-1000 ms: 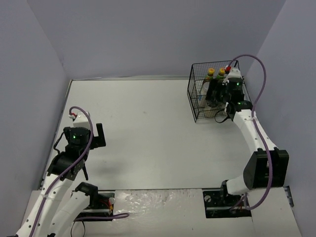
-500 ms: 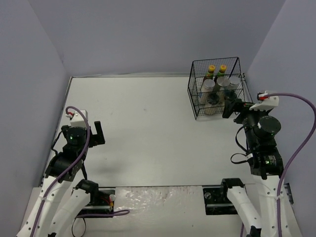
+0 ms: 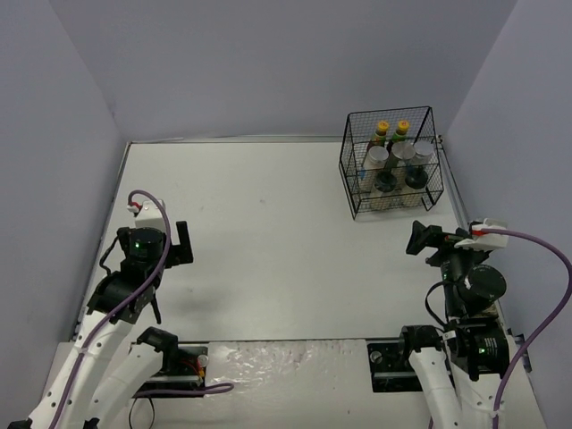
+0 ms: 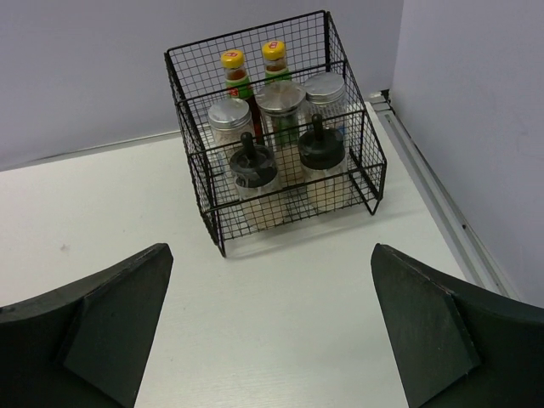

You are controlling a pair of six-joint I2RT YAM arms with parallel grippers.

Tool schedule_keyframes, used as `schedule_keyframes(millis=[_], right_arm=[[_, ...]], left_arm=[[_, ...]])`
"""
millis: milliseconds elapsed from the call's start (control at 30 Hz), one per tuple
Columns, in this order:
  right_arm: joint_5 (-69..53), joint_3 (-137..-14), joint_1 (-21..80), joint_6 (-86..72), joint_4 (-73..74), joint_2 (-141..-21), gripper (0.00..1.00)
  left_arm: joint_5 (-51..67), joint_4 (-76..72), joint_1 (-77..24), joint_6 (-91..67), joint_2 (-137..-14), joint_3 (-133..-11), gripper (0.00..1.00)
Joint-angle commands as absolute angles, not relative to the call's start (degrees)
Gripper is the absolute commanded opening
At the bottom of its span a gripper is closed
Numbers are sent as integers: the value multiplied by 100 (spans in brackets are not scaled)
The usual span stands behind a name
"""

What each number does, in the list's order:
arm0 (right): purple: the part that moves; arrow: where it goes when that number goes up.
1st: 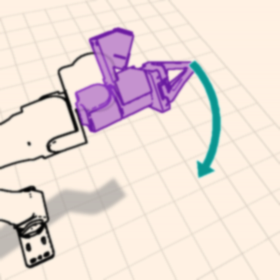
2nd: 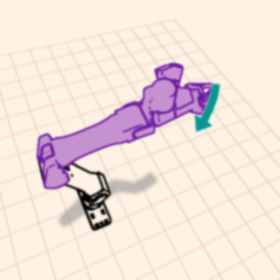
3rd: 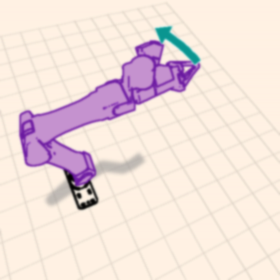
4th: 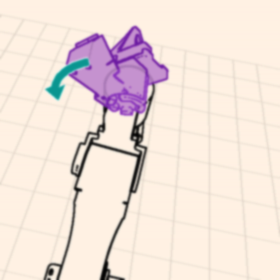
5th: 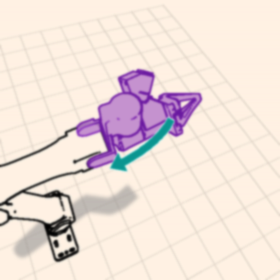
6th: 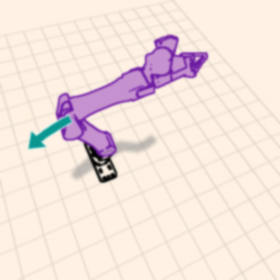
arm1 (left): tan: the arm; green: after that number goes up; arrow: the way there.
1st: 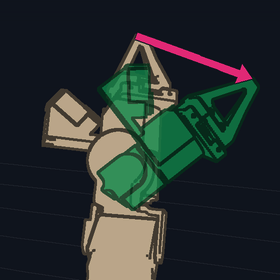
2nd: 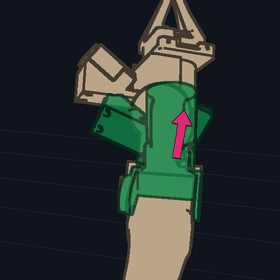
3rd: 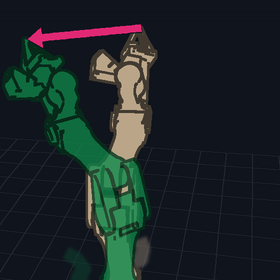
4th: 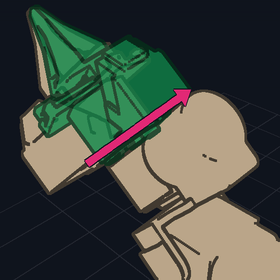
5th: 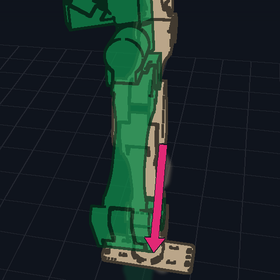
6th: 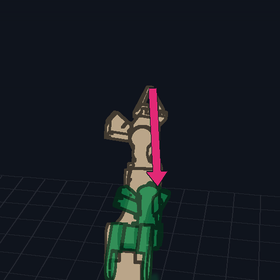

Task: Organize the condiment bottles

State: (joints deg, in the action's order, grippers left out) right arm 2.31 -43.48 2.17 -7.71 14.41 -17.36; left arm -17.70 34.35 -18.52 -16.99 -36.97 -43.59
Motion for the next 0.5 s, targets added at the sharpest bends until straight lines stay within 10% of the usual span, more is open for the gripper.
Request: schedule_keyframes(millis=[0,467], right_arm=[[431,-4324,193,-834,1177,-1854,100],[135,-4286,185,-853,1187,-2068,100]], left_arm=[[-1863,3120,-1951,-1714,-3841,-4536,97],[-1898,3079,-2092,-1658,-3882,-4503,97]])
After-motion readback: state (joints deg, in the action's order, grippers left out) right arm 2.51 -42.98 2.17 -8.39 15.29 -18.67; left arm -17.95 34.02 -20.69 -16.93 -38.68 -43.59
